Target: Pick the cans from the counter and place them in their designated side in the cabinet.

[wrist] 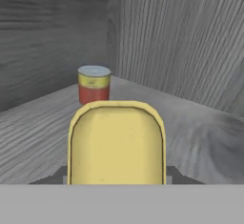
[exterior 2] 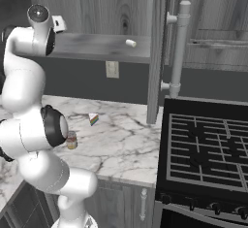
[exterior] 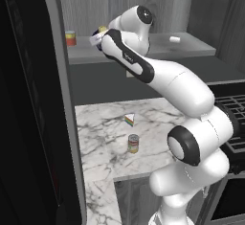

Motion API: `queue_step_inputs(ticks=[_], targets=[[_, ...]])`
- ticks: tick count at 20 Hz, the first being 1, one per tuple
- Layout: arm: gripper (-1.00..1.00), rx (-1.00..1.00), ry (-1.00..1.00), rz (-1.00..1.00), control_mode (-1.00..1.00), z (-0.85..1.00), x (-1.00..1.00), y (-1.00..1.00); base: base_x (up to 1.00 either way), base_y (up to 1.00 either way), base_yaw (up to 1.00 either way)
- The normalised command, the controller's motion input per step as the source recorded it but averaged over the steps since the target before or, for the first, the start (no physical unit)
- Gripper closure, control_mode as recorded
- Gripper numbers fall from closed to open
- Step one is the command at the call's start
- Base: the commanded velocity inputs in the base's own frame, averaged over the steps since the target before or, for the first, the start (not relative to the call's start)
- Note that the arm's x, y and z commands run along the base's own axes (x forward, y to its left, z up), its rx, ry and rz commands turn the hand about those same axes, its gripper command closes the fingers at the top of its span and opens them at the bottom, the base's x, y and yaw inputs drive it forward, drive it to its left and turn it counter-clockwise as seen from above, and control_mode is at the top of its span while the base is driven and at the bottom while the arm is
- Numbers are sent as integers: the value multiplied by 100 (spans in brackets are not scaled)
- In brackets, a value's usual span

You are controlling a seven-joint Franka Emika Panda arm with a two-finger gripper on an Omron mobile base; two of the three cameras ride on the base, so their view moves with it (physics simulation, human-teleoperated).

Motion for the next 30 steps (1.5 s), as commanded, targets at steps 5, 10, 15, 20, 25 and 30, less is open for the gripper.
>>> queue_step_inputs(ticks=[5,10,15,20,25,30], targets=[[100,0,2,0,-100,0,21,11,0,0,0],[100,-1,2,0,-100,0,21,10,0,0,0],[100,-1,1,0,-100,0,20,11,0,0,0],[100,-1,2,0,-100,-1,21,11,0,0,0],[100,-2,2,0,-100,0,20,12,0,0,0],[100,-2,2,0,-100,-1,18,10,0,0,0]])
